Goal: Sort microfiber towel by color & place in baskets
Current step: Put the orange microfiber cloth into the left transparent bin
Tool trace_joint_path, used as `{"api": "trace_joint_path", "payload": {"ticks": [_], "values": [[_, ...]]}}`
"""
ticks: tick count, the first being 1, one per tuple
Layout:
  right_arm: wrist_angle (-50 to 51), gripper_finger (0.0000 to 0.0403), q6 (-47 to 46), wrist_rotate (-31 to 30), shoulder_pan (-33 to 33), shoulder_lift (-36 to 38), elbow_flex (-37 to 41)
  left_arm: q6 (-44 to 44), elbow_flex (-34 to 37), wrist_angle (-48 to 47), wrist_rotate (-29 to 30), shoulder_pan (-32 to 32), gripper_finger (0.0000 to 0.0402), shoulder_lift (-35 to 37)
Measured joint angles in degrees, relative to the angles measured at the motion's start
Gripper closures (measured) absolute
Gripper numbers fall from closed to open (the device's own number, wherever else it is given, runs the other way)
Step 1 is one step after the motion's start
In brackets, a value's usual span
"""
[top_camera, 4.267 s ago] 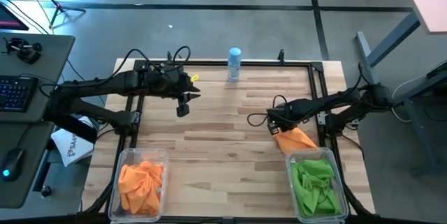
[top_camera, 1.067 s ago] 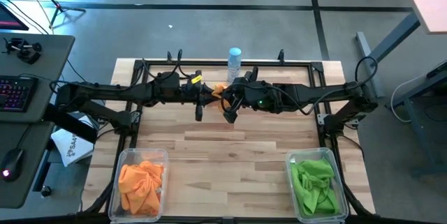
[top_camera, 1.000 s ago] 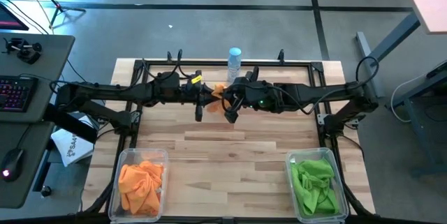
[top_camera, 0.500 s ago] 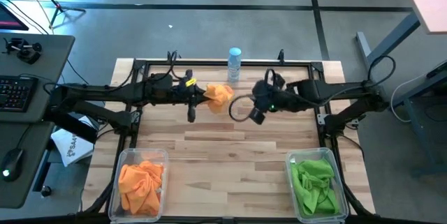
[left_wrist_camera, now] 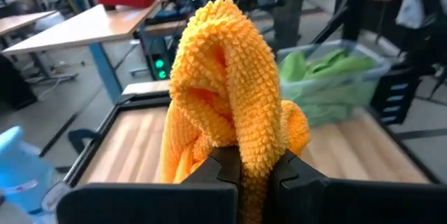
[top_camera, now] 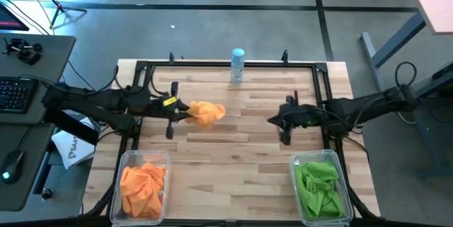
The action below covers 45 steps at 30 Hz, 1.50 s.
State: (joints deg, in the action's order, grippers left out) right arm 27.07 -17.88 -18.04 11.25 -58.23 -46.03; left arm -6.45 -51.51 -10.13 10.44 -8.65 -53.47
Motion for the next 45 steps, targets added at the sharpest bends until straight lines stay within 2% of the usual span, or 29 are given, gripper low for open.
{"api": "trace_joint_path", "payload": {"ticks": [2, 5, 8, 11, 14, 20, 26, 32, 38, 41, 45], "values": [[-3.85, 0.0397, 1.80, 3.90, -0.51, 4.71, 6.78, 0.74, 0.00, -0.02, 0.01, -1.55, 0.0401, 1.19], [-4.43, 0.0401, 1.68, 8.02, -1.47, 9.84, 14.80, 1.58, 0.00, -1.28, 0.01, -4.49, 0.0401, 3.16], [-9.58, 0.0401, -3.08, 8.04, -1.62, 13.09, 21.03, 6.06, -0.07, -4.60, -0.01, -7.81, 0.0401, 5.55], [-18.36, 0.0402, -2.93, 8.19, -1.45, 14.71, 26.12, 12.39, -2.64, -12.81, 0.36, -12.07, 0.0401, 6.88], [-24.31, 0.0402, -1.36, 8.16, -1.46, 14.95, 28.46, 19.09, -8.49, -24.54, 2.47, -17.40, 0.0401, 5.82], [-25.55, 0.0402, 3.32, 6.06, -1.51, 15.20, 28.95, 31.10, -22.72, -46.52, 7.89, -27.83, 0.0401, -2.60], [-27.94, 0.0403, 9.33, 6.07, -2.01, 15.24, 28.95, 44.41, -32.16, -61.74, 4.10, -35.14, 0.0401, -11.87], [-28.49, 0.0403, 13.70, 8.53, -4.58, 16.23, 28.95, 55.22, -34.16, -65.22, -1.05, -41.18, 0.0401, -17.21], [-29.65, 0.0403, 13.81, 15.09, -9.91, 19.50, 31.67, 64.24, -34.16, -65.18, 0.43, -46.29, 0.0401, -19.63], [-33.75, 0.0403, 11.48, 15.73, -10.69, 23.06, 34.51, 67.85, -34.16, -65.12, 2.16, -48.16, 0.0401, -20.48], [-35.96, 0.0403, 10.38, 15.71, -10.32, 28.87, 38.21, 73.15, -34.16, -65.06, 0.84, -49.98, 0.0401, -21.28]]}}
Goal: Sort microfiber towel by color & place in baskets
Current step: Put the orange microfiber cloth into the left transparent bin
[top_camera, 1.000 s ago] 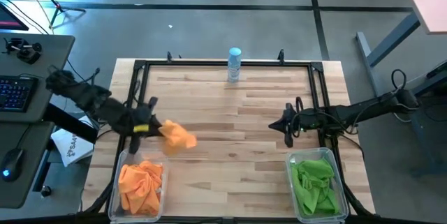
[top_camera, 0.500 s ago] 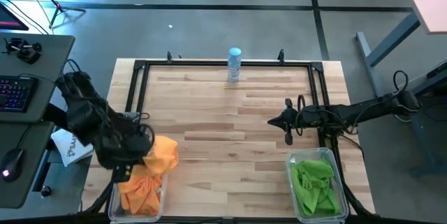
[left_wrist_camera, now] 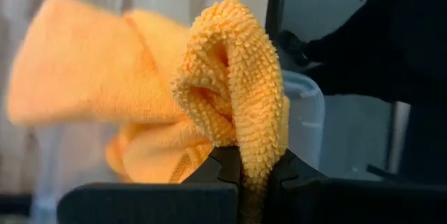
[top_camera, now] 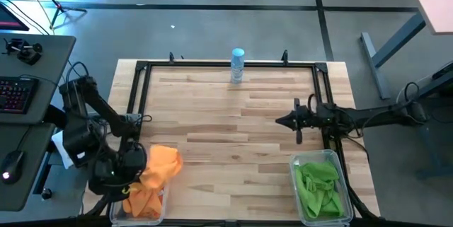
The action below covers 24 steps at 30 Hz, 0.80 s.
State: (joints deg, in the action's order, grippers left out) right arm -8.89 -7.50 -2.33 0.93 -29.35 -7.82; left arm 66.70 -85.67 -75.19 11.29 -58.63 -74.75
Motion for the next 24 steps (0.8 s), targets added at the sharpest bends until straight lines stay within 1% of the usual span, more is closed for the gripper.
{"api": "trace_joint_path", "payload": {"ticks": [7, 9, 11, 14, 17, 20, 24], "values": [[-0.01, 0.0403, -3.77, -1.92, 0.22, 10.90, 5.20, 10.14, 0.00, 3.08, -6.78, -3.40, 0.0401, -0.89], [0.02, 0.0403, -4.07, -1.92, 0.22, 13.33, 6.37, 13.83, 0.00, 3.89, -10.08, -4.36, 0.0401, -0.91], [0.94, 0.0403, -4.28, -1.98, 0.22, 15.26, 7.26, 18.32, 0.00, 4.81, -14.58, -5.34, 0.0401, -0.89], [4.16, 0.0403, -4.31, -2.14, 0.22, 16.99, 7.22, 24.60, 0.00, 5.72, -21.12, -6.82, 0.0401, -0.91], [5.10, 0.0403, -3.37, -2.16, 0.22, 17.67, 7.22, 28.20, 0.00, 5.44, -26.06, -7.63, 0.0401, -0.91], [5.23, 0.0403, -2.58, -2.55, 0.22, 17.80, 7.22, 29.90, 0.00, 3.62, -28.99, -7.65, 0.0401, -0.91], [5.66, 0.0403, -1.60, -3.69, 0.22, 17.78, 7.22, 30.59, 0.00, -2.26, -31.95, -7.31, 0.0401, -0.91]]}}
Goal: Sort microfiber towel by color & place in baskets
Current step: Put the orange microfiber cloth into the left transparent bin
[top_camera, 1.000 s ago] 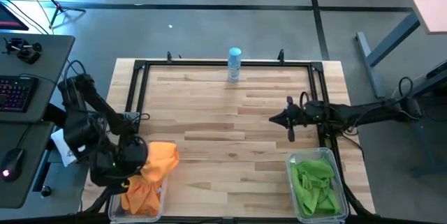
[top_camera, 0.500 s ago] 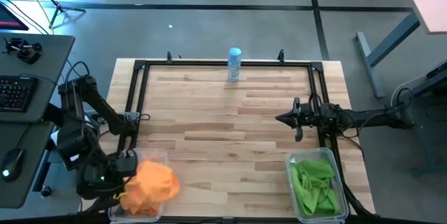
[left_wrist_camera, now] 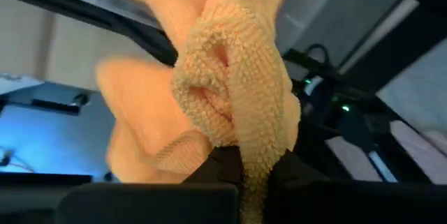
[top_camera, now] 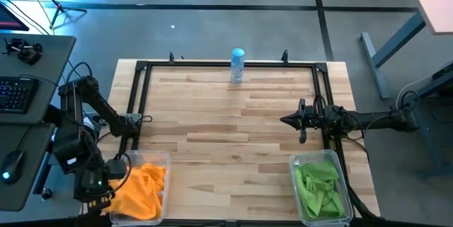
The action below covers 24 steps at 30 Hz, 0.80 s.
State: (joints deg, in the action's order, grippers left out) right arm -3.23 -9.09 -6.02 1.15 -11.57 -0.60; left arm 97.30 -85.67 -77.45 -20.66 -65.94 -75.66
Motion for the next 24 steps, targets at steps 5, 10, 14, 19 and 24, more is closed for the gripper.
{"api": "trace_joint_path", "payload": {"ticks": [5, 10, 14, 19, 24], "values": [[0.06, 0.0403, 0.12, 0.00, 0.00, 0.00, 0.00, -8.64, 0.00, 0.35, 11.90, 2.49, 0.0401, -0.02], [0.07, 0.0403, 0.12, -0.02, 0.00, 0.00, 0.00, -24.31, 0.05, 0.86, 22.48, 8.02, 0.0401, -1.62], [0.09, 0.0403, 0.11, -0.02, 0.00, 0.00, 0.00, -35.85, 1.56, 1.00, 22.80, 11.82, 0.0401, -3.64], [0.39, 0.0403, -1.06, -0.04, 0.00, 0.00, -0.02, -41.80, 5.24, 1.17, 22.76, 11.91, 0.0401, -5.85], [0.54, 0.0403, -1.41, -0.04, 0.00, 0.00, -0.02, -37.82, 13.23, 4.96, 22.88, 9.09, 0.0401, -6.64]]}}
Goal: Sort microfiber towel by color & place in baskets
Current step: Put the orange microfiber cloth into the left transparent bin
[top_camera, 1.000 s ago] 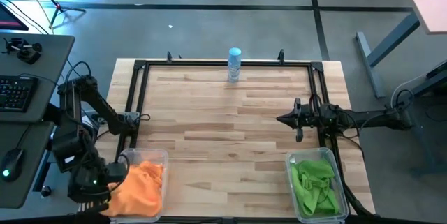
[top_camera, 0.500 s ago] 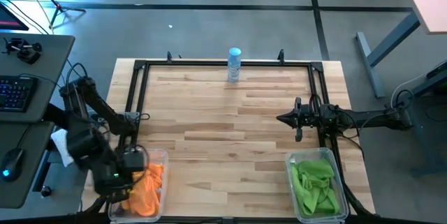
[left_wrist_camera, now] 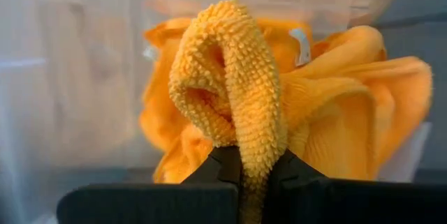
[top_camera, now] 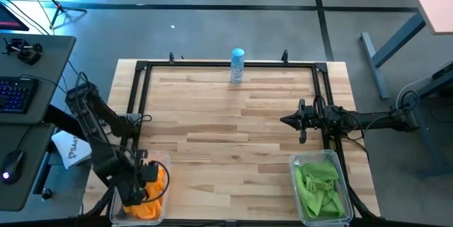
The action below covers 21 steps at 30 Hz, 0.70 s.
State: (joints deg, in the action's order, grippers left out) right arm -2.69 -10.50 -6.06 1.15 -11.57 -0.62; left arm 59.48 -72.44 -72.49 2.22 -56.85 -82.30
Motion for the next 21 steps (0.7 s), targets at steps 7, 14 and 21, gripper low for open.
{"api": "trace_joint_path", "payload": {"ticks": [7, 14, 21], "values": [[-0.01, 0.0403, -0.43, -0.77, 0.02, 0.00, 0.00, 1.93, 12.94, 16.07, 5.61, -1.85, 0.0402, -0.02], [-0.03, 0.0403, -2.97, -5.02, 0.02, 0.00, 0.00, 1.82, 22.55, 25.72, 6.79, -1.84, 0.0401, 0.13], [-0.01, 0.0403, -6.04, -6.02, 0.02, 0.00, 0.00, 1.80, 24.41, 27.96, 5.71, -1.83, 0.0371, 0.24]]}}
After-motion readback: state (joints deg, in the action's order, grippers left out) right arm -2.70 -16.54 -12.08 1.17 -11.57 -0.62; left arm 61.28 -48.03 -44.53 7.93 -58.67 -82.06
